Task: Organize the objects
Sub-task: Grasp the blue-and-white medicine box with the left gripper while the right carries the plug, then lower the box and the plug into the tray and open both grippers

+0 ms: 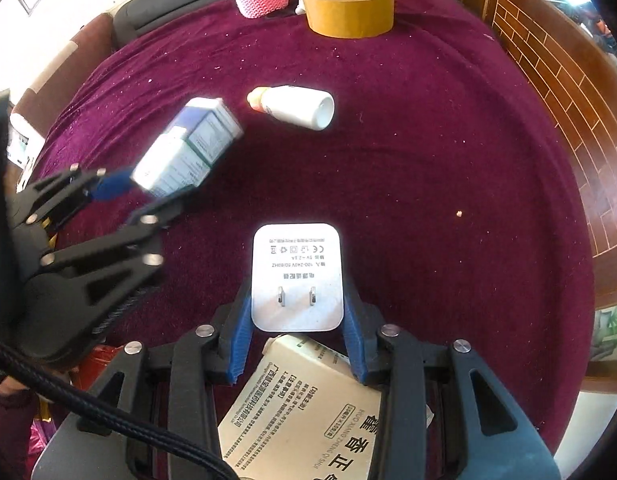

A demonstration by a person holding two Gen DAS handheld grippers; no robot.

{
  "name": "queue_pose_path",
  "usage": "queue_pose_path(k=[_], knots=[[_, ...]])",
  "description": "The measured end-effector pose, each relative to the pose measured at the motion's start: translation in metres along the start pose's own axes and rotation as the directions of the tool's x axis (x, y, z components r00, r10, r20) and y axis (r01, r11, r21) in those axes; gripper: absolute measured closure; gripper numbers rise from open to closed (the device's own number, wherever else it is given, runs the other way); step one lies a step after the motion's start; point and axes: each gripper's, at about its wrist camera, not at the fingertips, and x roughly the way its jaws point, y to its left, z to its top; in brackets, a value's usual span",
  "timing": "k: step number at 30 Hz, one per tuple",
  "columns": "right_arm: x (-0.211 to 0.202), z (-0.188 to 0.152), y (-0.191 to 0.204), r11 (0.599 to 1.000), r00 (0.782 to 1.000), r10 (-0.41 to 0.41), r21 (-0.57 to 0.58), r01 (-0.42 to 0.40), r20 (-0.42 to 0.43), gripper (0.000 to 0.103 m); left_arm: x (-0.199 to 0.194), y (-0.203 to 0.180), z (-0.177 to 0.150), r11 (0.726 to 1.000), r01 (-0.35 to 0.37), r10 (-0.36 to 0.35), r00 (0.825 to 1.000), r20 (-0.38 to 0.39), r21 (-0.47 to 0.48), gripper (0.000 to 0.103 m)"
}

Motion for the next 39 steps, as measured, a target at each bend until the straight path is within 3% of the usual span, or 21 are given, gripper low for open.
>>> queue_pose_path(k=[9, 13, 19, 24, 29, 35, 39], knots=[[-0.028, -0.005, 0.004, 0.997, 0.996, 0.064, 0.047, -0.067, 0.058, 0.066, -0.082, 0.036, -0.032, 0.990, 0.015, 0.001, 0.994, 0.113, -0.139, 0.074], [-0.055, -0.012, 0.024, 0.996, 0.991, 0.090, 0.016, -0.092, 0.094, 0.066, -0.127, 0.049, -0.061, 0.984, 0.003, 0.027, 0.986, 0.167, -0.176, 0.074], [-0.076, -0.026, 0.079, 0.979, 0.974, 0.204, -0.050, -0.200, 0.097, 0.066, -0.182, 0.080, -0.124, 0.959, -0.018, 0.074, 0.979, 0.190, -0.282, 0.074], [-0.080, -0.044, 0.148, 0.941, 0.947, 0.318, -0.137, -0.308, 0.053, 0.066, -0.213, 0.115, -0.188, 0.918, -0.112, 0.180, 0.972, 0.148, -0.381, 0.074], [-0.061, -0.064, 0.223, 0.893, 0.918, 0.394, -0.221, -0.393, -0.041, 0.065, -0.214, 0.154, -0.249, 0.856, -0.199, 0.247, 0.968, 0.040, -0.477, 0.074], [-0.024, -0.086, 0.298, 0.852, 0.896, 0.411, -0.281, -0.442, -0.165, 0.065, -0.196, 0.178, -0.292, 0.808, -0.205, 0.222, 0.974, -0.037, -0.552, 0.074], [-0.002, -0.096, 0.335, 0.849, 0.901, 0.381, -0.307, -0.430, -0.210, 0.065, -0.185, 0.180, -0.297, 0.806, -0.180, 0.188, 0.981, -0.046, -0.564, 0.074]])
